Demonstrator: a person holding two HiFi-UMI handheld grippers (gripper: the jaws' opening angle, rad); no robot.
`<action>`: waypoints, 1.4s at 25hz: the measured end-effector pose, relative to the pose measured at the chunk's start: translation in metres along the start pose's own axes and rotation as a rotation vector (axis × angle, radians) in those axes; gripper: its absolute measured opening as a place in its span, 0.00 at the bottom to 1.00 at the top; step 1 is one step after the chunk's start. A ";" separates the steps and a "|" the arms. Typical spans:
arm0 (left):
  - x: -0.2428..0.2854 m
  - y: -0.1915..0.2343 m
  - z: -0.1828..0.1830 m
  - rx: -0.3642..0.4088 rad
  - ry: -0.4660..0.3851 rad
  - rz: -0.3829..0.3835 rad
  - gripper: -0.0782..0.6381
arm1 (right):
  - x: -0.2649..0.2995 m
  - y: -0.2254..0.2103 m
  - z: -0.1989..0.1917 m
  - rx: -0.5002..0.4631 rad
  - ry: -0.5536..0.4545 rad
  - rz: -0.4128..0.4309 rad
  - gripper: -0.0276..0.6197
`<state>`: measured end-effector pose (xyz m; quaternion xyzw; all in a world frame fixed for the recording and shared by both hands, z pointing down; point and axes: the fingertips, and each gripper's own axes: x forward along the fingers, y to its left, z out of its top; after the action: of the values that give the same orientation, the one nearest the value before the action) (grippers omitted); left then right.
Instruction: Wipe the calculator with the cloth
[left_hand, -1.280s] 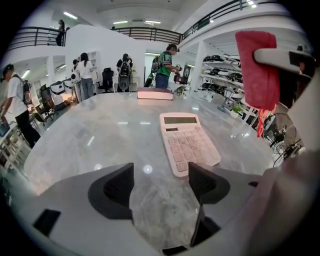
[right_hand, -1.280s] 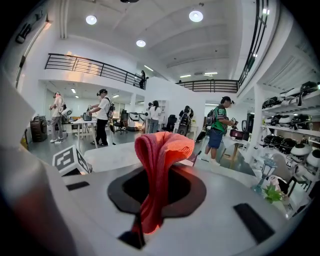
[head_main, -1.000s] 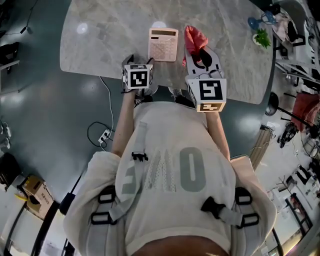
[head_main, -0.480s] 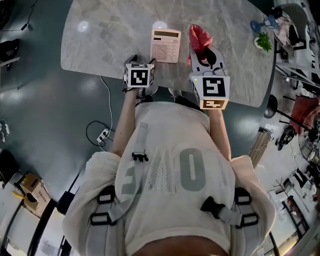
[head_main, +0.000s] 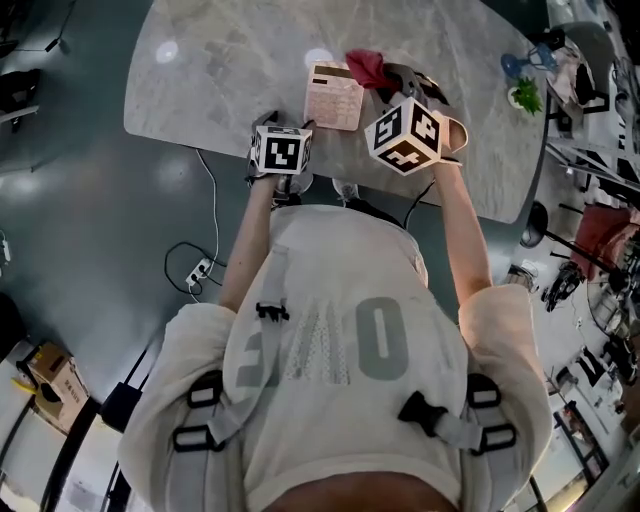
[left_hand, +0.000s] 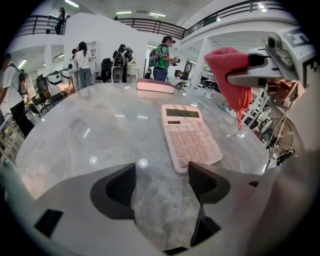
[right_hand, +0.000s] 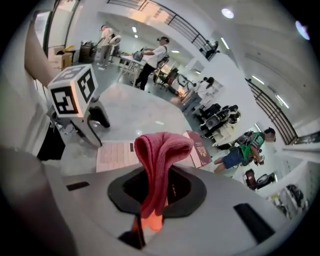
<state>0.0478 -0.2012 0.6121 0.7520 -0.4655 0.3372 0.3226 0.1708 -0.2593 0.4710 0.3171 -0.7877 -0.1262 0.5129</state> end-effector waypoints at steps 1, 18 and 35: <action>0.000 0.000 0.000 0.000 -0.001 0.000 0.57 | 0.007 0.000 0.000 -0.039 0.019 0.009 0.13; 0.001 0.000 0.000 -0.006 0.004 -0.001 0.57 | 0.084 0.015 -0.022 -0.243 0.216 0.042 0.13; 0.002 0.000 0.000 0.000 -0.005 -0.002 0.57 | 0.097 0.044 -0.036 -0.314 0.257 0.086 0.13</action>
<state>0.0489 -0.2021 0.6130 0.7534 -0.4656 0.3349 0.3218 0.1601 -0.2818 0.5806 0.2128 -0.6991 -0.1841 0.6573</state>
